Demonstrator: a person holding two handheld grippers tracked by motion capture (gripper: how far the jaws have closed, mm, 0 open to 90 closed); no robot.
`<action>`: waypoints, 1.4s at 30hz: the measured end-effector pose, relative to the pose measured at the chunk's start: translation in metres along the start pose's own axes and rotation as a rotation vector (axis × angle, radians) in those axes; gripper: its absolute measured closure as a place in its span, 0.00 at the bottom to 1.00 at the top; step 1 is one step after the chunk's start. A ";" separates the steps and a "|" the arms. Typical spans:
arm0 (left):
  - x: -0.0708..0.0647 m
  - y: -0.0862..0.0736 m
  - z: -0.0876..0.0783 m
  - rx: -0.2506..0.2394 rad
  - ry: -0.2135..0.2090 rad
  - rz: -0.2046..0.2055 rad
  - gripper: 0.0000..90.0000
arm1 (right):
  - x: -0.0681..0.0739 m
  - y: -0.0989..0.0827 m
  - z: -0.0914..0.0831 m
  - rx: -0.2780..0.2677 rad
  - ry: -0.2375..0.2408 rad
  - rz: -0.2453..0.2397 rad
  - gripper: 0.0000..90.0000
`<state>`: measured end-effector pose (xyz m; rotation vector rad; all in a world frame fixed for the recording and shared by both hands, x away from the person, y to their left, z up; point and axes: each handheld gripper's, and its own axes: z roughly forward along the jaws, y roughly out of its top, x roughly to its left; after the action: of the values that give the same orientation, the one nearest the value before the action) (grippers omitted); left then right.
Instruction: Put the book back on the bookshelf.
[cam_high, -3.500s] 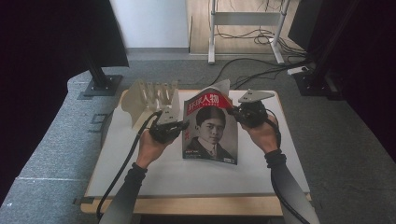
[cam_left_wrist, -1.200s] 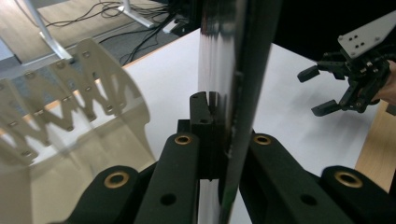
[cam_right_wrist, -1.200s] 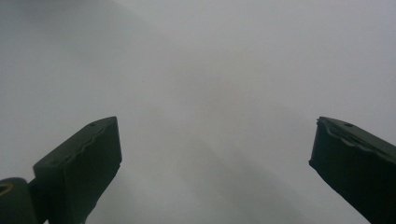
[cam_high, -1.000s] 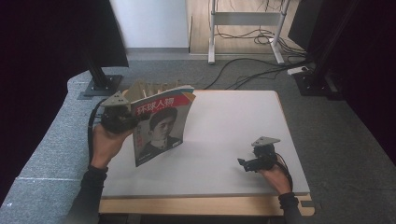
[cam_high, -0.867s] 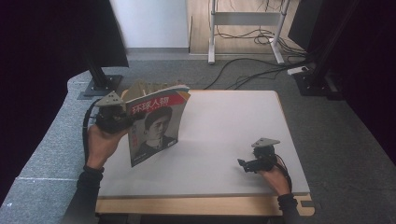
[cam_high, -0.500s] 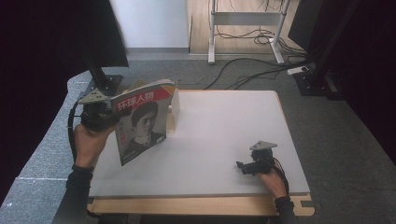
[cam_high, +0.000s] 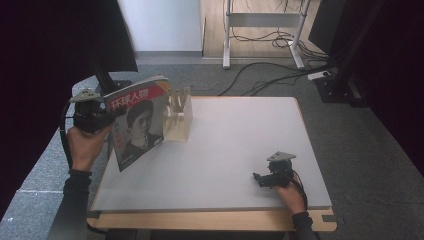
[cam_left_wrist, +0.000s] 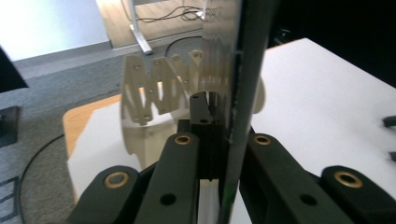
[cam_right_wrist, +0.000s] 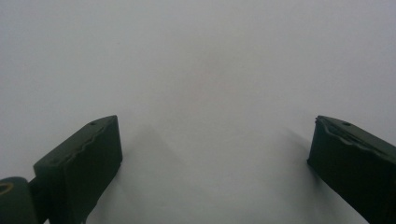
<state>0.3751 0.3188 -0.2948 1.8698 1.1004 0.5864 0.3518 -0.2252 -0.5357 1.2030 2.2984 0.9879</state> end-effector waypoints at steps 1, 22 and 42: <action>0.002 0.000 0.001 -0.001 0.005 -0.006 0.97 | 0.000 0.000 0.000 0.000 0.000 0.000 0.02; 0.028 0.000 -0.002 -0.038 0.054 -0.081 0.97 | 0.000 0.000 0.000 0.003 0.000 0.002 0.02; 0.036 0.006 0.055 -0.094 0.098 -0.100 0.97 | 0.000 0.000 0.000 0.002 0.000 0.005 0.02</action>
<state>0.4364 0.3247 -0.3192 1.7105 1.2016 0.6667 0.3521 -0.2251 -0.5360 1.2097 2.2978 0.9879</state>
